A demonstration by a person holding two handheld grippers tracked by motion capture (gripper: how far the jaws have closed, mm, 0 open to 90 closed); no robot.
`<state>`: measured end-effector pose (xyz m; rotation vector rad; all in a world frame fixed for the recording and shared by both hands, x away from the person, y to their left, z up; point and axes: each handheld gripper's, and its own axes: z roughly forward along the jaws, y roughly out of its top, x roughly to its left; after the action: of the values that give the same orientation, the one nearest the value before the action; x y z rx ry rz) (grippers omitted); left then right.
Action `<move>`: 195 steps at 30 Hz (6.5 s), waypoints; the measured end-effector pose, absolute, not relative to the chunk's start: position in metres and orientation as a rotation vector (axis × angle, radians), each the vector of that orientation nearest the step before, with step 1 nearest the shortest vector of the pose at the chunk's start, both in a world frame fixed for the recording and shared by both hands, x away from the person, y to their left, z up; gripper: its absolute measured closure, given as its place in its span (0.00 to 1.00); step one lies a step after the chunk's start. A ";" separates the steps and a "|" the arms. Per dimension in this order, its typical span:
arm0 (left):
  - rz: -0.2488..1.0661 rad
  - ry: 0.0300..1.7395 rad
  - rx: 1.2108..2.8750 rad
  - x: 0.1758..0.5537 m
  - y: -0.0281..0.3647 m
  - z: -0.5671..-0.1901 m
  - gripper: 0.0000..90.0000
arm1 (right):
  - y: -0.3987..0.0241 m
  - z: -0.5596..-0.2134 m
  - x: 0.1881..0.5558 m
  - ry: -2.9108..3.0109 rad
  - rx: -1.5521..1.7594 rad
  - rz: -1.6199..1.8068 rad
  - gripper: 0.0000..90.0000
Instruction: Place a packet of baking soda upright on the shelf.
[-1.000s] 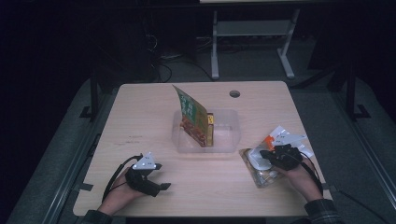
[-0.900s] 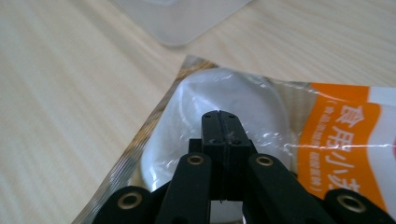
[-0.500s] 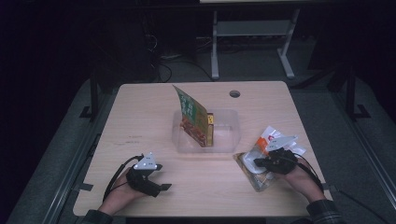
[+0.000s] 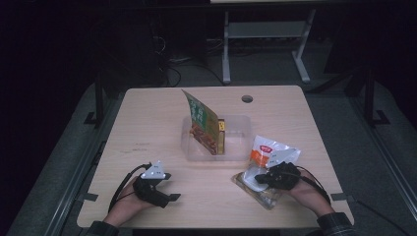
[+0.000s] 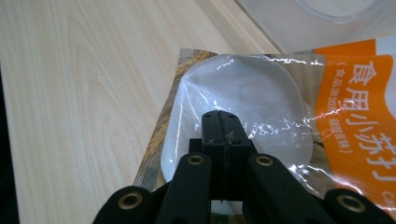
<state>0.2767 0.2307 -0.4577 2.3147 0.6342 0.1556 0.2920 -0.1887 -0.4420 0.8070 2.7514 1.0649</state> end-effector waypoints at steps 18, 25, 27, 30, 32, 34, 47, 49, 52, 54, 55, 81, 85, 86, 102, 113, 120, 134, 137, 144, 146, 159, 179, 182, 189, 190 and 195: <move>0.092 0.563 2.288 0.276 0.210 -0.452 0.21 | -0.144 -0.440 0.277 2.886 0.524 1.046 1.00; 0.068 0.503 2.267 0.281 0.183 -0.446 0.22 | -0.124 -0.441 0.269 2.909 0.450 1.069 1.00; 0.064 0.481 2.265 0.282 0.174 -0.446 0.23 | -0.123 -0.441 0.268 2.904 0.443 1.076 1.00; 0.043 0.447 2.262 0.284 0.157 -0.445 0.24 | -0.130 -0.438 0.268 2.863 0.503 1.128 1.00; 0.037 0.419 2.265 0.286 0.147 -0.445 0.26 | -0.138 -0.433 0.268 2.815 0.606 1.169 0.95; 0.018 0.401 2.262 0.290 0.134 -0.446 0.27 | -0.146 -0.429 0.269 2.775 0.660 1.187 0.90; -0.100 0.375 2.254 0.313 0.074 -0.455 0.42 | -0.196 -0.420 0.264 2.486 0.943 1.206 0.52; -0.123 0.367 2.259 0.316 0.066 -0.458 0.46 | -0.202 -0.419 0.263 2.459 0.965 1.215 0.48; -0.177 0.360 2.264 0.318 0.059 -0.462 0.51 | -0.208 -0.419 0.260 2.427 0.999 1.217 0.45; -0.219 0.349 2.266 0.319 0.056 -0.462 0.59 | -0.213 -0.418 0.257 2.402 1.019 1.214 0.45; -0.232 0.345 2.270 0.319 0.055 -0.462 0.62 | -0.215 -0.418 0.256 2.394 1.028 1.216 0.44; -0.192 0.219 2.206 0.309 0.045 -0.443 1.00 | -0.239 -0.413 0.250 2.237 1.123 1.263 0.33; -0.141 0.239 2.157 0.312 0.053 -0.433 1.00 | -0.241 -0.412 0.250 2.226 1.127 1.280 0.32; -0.126 0.247 2.147 0.313 0.056 -0.431 1.00 | -0.242 -0.412 0.250 2.223 1.126 1.287 0.31; 0.015 0.342 2.005 0.323 0.096 -0.398 1.00 | -0.233 -0.422 0.260 2.340 1.122 1.584 0.37; 0.016 0.378 1.972 0.323 0.106 -0.396 1.00 | -0.209 -0.421 0.271 2.400 1.034 1.716 0.86; 0.016 0.375 1.964 0.323 0.109 -0.398 0.99 | -0.211 -0.409 0.269 2.377 0.956 1.825 1.00; 0.061 0.353 1.973 0.320 0.110 -0.399 0.83 | -0.207 -0.371 0.269 2.297 0.763 1.885 1.00; 0.086 0.364 1.965 0.320 0.116 -0.396 0.73 | -0.208 -0.365 0.270 2.290 0.745 1.897 1.00; 0.142 0.398 2.006 0.314 0.140 -0.395 0.57 | -0.210 -0.345 0.281 2.269 0.681 1.871 1.00; 0.154 0.416 2.007 0.313 0.147 -0.396 0.54 | -0.214 -0.338 0.287 2.266 0.685 1.879 1.00; 0.165 0.501 2.129 0.296 0.185 -0.415 0.38 | -0.201 -0.314 0.325 2.290 0.642 1.807 1.00; 0.214 0.695 2.193 0.279 0.232 -0.435 0.27 | -0.195 -0.325 0.386 2.381 0.671 1.723 1.00; 0.211 0.718 2.187 0.276 0.236 -0.436 0.27 | -0.196 -0.328 0.393 2.386 0.680 1.728 1.00; 0.222 0.743 2.185 0.273 0.241 -0.438 0.26 | -0.193 -0.340 0.408 2.437 0.707 1.672 1.00; 0.221 0.745 2.184 0.273 0.242 -0.438 0.26 | -0.193 -0.341 0.410 2.441 0.713 1.667 1.00; 0.222 0.749 2.191 0.271 0.243 -0.438 0.25 | -0.188 -0.351 0.414 2.489 0.728 1.606 1.00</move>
<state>0.2713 0.2432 -0.4384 2.1910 0.7488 0.2223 0.4141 -0.1880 -0.3515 0.7284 2.4890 1.6061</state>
